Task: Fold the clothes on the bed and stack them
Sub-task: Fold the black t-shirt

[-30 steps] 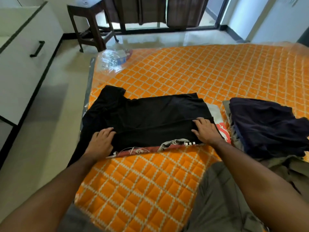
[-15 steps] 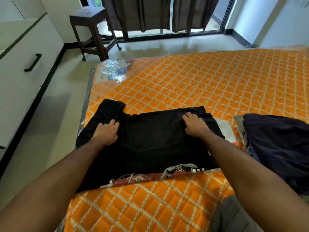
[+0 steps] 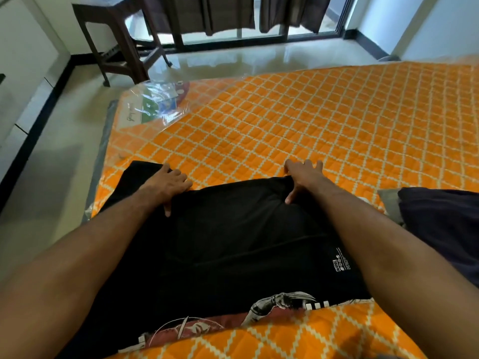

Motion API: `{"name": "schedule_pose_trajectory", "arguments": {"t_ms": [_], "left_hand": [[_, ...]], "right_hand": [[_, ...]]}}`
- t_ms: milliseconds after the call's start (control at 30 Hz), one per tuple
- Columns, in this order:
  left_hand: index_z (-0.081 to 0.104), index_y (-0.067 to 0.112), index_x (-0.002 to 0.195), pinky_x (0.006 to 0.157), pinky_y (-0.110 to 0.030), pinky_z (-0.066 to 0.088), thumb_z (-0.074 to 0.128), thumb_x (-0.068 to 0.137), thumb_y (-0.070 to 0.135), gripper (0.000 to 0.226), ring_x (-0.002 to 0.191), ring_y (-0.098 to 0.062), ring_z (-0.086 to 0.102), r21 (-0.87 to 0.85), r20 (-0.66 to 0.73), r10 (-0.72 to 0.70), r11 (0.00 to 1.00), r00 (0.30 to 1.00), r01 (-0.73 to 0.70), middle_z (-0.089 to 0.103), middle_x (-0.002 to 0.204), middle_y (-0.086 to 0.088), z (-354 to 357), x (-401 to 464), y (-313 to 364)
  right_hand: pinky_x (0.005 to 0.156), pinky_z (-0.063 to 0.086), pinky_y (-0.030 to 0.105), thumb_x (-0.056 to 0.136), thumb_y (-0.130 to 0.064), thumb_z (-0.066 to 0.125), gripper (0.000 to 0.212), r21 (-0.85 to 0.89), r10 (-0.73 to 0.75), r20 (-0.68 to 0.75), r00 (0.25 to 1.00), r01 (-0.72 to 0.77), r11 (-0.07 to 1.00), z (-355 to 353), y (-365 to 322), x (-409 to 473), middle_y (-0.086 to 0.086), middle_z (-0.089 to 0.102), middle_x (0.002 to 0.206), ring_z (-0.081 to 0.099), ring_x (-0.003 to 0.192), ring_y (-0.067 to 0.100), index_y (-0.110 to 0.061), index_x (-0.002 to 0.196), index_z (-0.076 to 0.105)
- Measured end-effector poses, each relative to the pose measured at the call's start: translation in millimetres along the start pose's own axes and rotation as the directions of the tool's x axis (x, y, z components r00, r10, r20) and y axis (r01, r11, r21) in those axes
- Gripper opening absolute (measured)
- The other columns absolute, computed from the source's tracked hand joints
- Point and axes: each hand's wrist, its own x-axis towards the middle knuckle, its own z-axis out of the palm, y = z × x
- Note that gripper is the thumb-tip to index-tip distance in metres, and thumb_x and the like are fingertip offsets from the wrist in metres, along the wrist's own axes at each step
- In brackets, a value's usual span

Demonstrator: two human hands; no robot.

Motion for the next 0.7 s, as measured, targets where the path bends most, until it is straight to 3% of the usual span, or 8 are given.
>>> {"name": "schedule_pose_trajectory", "arguments": {"t_ms": [167, 233, 333, 433, 500, 533, 600, 700], "left_hand": [[0.039, 0.027, 0.139, 0.102, -0.036, 0.035, 0.07, 0.089, 0.034, 0.059, 0.119, -0.021, 0.058, -0.154, 0.105, 0.038, 0.988, 0.994, -0.022, 0.067, 0.12, 0.006, 1.2, 0.8, 2.3], [0.044, 0.026, 0.136, 0.106, -0.038, 0.035, 0.068, 0.09, 0.044, 0.055, 0.117, -0.02, 0.059, -0.076, 0.101, 0.056, 0.996, 0.993, -0.048, 0.067, 0.12, 0.006, -0.1, -6.9, 1.1], [0.056, 0.024, 0.127, 0.118, -0.049, 0.017, 0.045, 0.094, 0.067, 0.055, 0.12, -0.021, 0.057, 0.115, 0.073, 0.078, 0.99, 0.994, -0.086, 0.063, 0.123, 0.002, 12.6, -27.6, -13.5], [0.06, 0.021, 0.12, 0.119, -0.061, -0.014, 0.033, 0.103, 0.042, 0.037, 0.119, -0.024, 0.054, 0.24, -0.058, 0.055, 0.97, 0.997, -0.039, 0.06, 0.116, -0.002, 31.5, -62.6, -38.6], [0.06, 0.022, 0.11, 0.116, -0.059, -0.022, 0.032, 0.098, 0.023, 0.031, 0.111, -0.024, 0.059, 0.261, -0.179, 0.035, 0.965, 0.983, 0.013, 0.064, 0.101, 0.0, 41.2, -78.9, -52.1], [0.059, 0.023, 0.109, 0.119, -0.058, -0.015, 0.032, 0.095, 0.02, 0.03, 0.106, -0.023, 0.063, 0.246, -0.213, 0.008, 0.968, 0.977, 0.046, 0.066, 0.095, 0.001, 40.2, -88.1, -55.3], [0.053, 0.026, 0.118, 0.121, -0.049, 0.011, 0.035, 0.096, 0.021, 0.029, 0.104, -0.02, 0.066, 0.227, -0.152, -0.044, 0.971, 0.987, 0.078, 0.069, 0.098, 0.003, 26.8, -108.2, -53.6], [0.042, 0.027, 0.134, 0.094, -0.033, 0.042, 0.041, 0.097, 0.028, 0.036, 0.108, -0.02, 0.065, 0.126, -0.152, -0.083, 0.987, 0.985, 0.102, 0.067, 0.111, 0.002, -5.5, -140.9, -39.1]], "right_hand": [[0.108, 0.021, 0.058, 0.057, -0.074, 0.081, 0.073, -0.114, 0.021, 0.129, 0.991, -0.006, 0.993, -2.1, -3.6, 3.6, -0.001, 0.065, 0.104, 0.059, 0.11, 0.028, -0.025, 0.105, 0.057], [0.107, 0.025, 0.054, 0.065, -0.075, 0.075, 0.065, -0.141, 0.009, 0.087, 0.996, 0.004, 0.99, -1.0, 2.4, -6.4, 0.0, 0.067, 0.103, 0.062, 0.107, 0.027, -0.024, 0.102, 0.06], [0.107, 0.027, 0.049, 0.083, -0.063, 0.069, 0.041, -0.204, -0.021, 0.007, 1.0, 0.022, 0.979, -4.0, 12.6, -28.2, 0.001, 0.067, 0.103, 0.062, 0.107, 0.026, -0.025, 0.095, 0.059], [0.106, 0.031, 0.046, 0.095, -0.023, 0.06, 0.005, -0.303, -0.093, -0.112, 0.989, 0.055, 0.951, -7.5, 24.8, -55.1, 0.0, 0.064, 0.105, 0.059, 0.109, 0.025, -0.025, 0.096, 0.055], [0.106, 0.033, 0.045, 0.093, -0.012, 0.056, 0.015, -0.305, -0.085, -0.151, 0.985, 0.036, 0.952, -9.0, 29.9, -67.8, 0.0, 0.064, 0.108, 0.06, 0.108, 0.025, -0.026, 0.099, 0.055], [0.103, 0.036, 0.044, 0.093, -0.013, 0.056, 0.015, -0.284, -0.081, -0.18, 0.98, 0.027, 0.959, -9.9, 32.9, -75.9, 0.0, 0.065, 0.108, 0.061, 0.107, 0.025, -0.026, 0.1, 0.056], [0.087, 0.041, 0.038, 0.092, -0.013, 0.056, 0.015, -0.271, -0.08, -0.215, 0.973, 0.019, 0.962, -9.8, 37.1, -92.0, 0.001, 0.065, 0.106, 0.063, 0.104, 0.027, -0.025, 0.101, 0.057], [0.068, 0.04, 0.033, 0.091, -0.013, 0.056, 0.014, -0.234, -0.101, -0.266, 0.959, 0.037, 0.971, -10.4, 43.9, -114.0, 0.001, 0.06, 0.1, 0.064, 0.097, 0.027, -0.025, 0.096, 0.05]]}}
